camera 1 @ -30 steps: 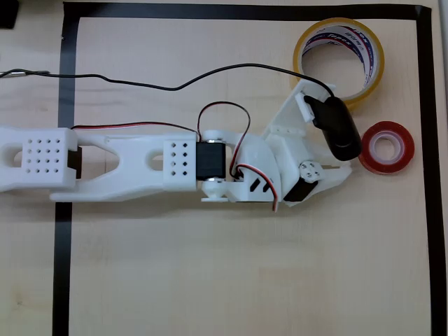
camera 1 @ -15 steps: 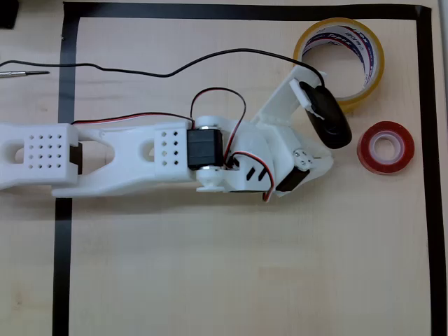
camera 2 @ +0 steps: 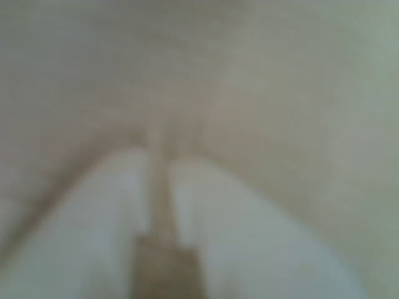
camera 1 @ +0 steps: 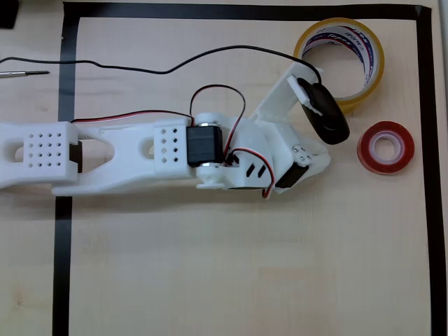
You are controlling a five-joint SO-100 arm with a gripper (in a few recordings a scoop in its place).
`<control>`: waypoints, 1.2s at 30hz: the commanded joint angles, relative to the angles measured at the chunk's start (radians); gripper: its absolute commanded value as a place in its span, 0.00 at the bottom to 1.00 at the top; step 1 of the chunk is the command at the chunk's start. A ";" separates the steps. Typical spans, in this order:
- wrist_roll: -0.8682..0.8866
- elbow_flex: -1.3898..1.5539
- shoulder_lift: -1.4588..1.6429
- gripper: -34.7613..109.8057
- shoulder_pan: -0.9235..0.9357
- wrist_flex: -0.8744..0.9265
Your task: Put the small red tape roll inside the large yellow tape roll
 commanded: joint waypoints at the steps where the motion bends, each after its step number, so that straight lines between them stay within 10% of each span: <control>1: -0.043 -0.126 0.264 0.24 -0.021 0.008; 36: -0.152 -0.126 0.278 0.31 -0.026 0.112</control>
